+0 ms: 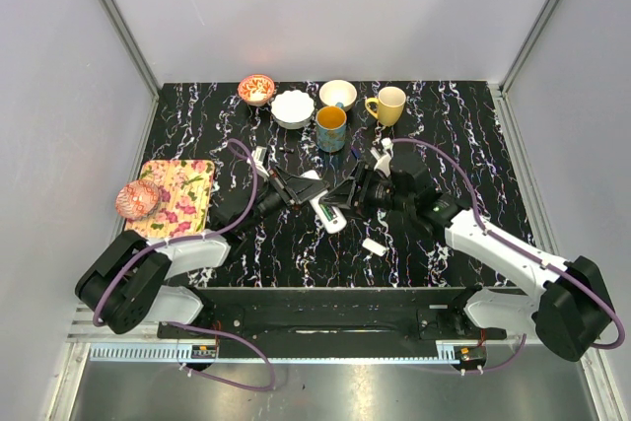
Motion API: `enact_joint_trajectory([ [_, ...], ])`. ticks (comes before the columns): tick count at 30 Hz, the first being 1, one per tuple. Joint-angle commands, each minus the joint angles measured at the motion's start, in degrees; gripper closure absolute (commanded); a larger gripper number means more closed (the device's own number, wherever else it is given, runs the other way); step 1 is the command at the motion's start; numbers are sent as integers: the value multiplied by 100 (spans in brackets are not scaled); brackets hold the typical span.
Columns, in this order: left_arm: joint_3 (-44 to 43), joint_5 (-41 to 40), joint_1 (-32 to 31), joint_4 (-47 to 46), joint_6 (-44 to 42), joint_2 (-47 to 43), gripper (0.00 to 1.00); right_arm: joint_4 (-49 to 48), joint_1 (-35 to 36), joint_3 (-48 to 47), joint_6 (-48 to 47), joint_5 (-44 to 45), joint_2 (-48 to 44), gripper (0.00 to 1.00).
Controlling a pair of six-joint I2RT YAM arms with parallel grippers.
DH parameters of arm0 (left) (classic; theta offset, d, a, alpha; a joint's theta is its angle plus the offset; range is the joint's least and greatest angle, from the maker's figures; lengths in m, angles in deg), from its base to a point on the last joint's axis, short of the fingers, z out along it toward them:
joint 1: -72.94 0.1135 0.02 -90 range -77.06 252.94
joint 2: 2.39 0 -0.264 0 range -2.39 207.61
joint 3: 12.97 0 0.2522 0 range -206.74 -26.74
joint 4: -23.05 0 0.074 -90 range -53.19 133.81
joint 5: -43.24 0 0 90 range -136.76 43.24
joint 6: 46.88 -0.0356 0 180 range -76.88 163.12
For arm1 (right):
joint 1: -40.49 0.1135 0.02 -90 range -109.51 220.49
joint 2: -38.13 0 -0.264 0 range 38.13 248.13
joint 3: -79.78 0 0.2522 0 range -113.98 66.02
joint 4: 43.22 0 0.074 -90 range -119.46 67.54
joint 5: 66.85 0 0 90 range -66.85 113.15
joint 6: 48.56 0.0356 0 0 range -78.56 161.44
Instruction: Load the batteries into the remote control
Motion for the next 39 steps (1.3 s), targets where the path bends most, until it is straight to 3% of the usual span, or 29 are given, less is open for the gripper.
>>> enact_joint_trajectory([
  [1,-395,47,-11,-459,18,-306,100,-25,-55,177,-12,-84,-33,43],
  [23,-632,-33,41,-371,18,-464,100,-438,-64,731,155,-146,-324,52],
  [27,-641,20,50,-345,-9,-420,100,-456,-64,661,94,-207,-306,45],
  [28,-633,11,50,-345,-17,-411,100,-438,-64,626,85,-208,-289,36],
  [32,-510,20,50,-327,-44,-341,100,-271,-90,240,-20,-155,-262,23],
  [39,-290,64,50,-502,52,-148,100,220,-143,-464,-546,-225,-139,18],
])
